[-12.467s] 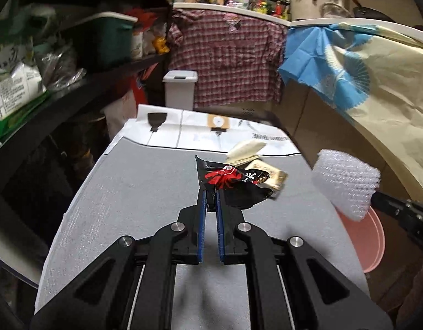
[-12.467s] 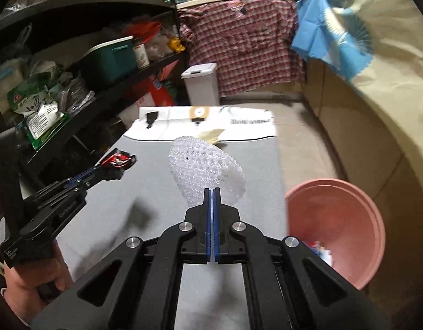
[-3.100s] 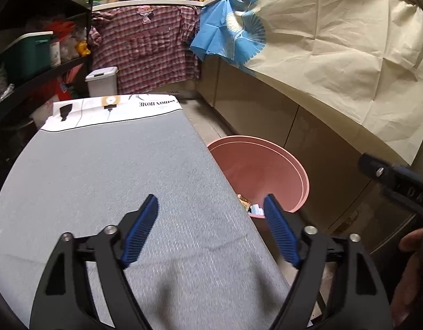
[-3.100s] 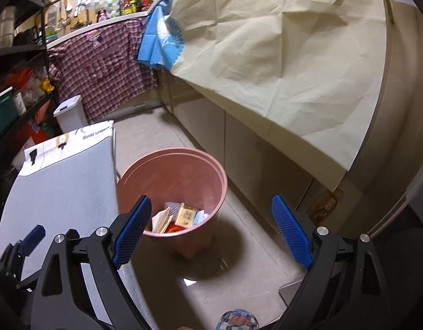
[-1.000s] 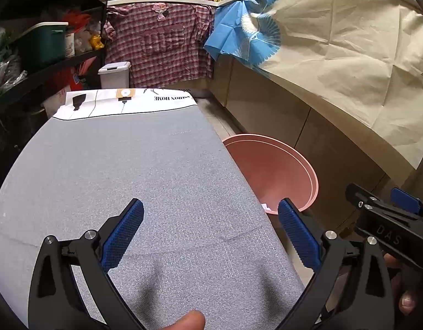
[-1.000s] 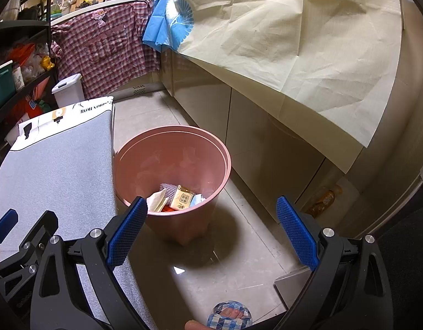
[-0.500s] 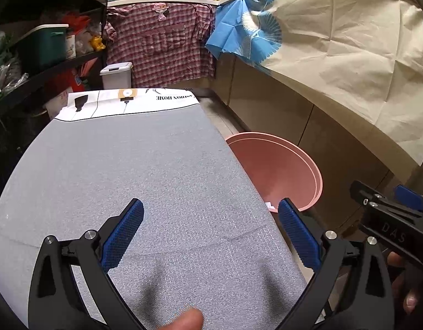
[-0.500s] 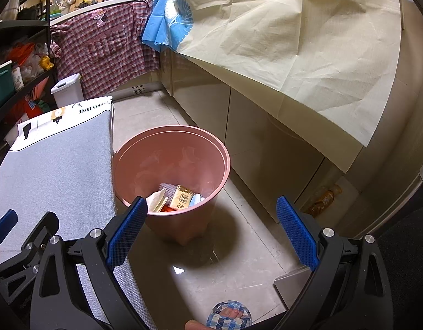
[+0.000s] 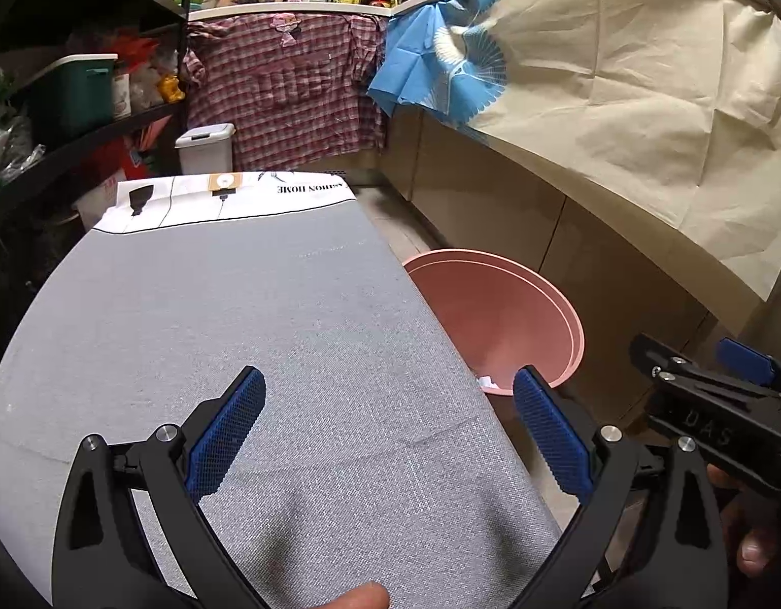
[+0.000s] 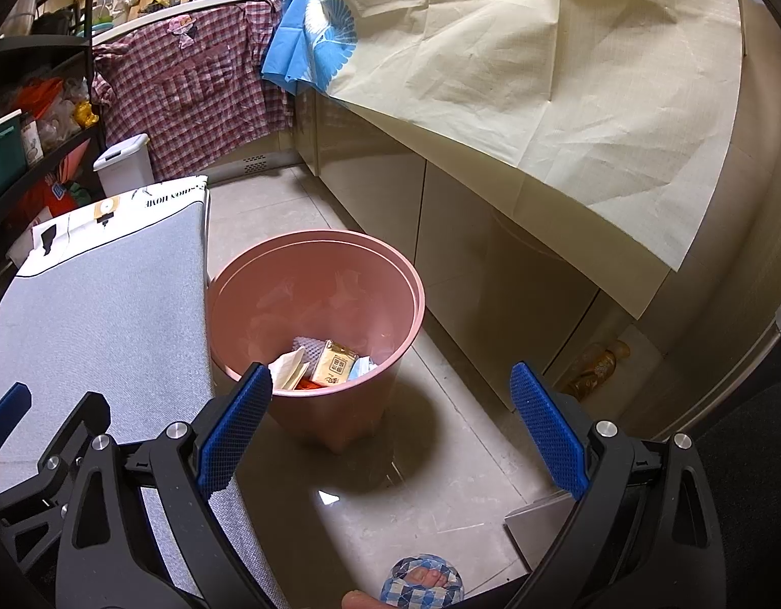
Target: Collect trash
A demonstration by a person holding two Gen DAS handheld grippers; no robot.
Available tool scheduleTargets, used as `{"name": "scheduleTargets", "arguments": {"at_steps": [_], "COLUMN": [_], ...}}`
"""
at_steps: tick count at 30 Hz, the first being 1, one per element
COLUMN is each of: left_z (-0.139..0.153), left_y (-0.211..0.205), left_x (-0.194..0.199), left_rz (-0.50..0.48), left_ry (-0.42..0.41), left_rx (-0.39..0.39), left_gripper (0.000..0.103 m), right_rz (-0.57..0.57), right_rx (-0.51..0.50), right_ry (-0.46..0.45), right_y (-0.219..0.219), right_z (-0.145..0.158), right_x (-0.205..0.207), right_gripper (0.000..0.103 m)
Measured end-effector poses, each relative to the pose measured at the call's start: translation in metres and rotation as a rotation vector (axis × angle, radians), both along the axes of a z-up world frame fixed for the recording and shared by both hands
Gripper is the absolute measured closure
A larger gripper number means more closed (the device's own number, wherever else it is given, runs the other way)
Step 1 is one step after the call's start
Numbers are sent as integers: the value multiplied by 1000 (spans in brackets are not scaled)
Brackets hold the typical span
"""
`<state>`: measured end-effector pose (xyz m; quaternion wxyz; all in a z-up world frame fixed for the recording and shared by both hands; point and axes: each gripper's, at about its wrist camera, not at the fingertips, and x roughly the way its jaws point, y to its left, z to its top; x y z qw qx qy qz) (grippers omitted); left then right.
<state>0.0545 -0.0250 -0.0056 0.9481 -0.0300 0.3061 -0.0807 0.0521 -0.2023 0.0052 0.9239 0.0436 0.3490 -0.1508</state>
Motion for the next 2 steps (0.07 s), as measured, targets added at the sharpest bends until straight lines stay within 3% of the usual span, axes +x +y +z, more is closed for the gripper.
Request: {"name": "scheduleTargets", "arguments": {"at_steps": [2], "left_z": [-1], "left_y": [0], "left_x": [0], "left_rz": [0], "left_ry": [1], "left_rx": [2], "left_gripper": [8], "right_rz": [0], "right_rx": [0], "right_ry": [0], "right_y": [0], "right_z": [0], "right_x": [0], "right_gripper": [10]}}
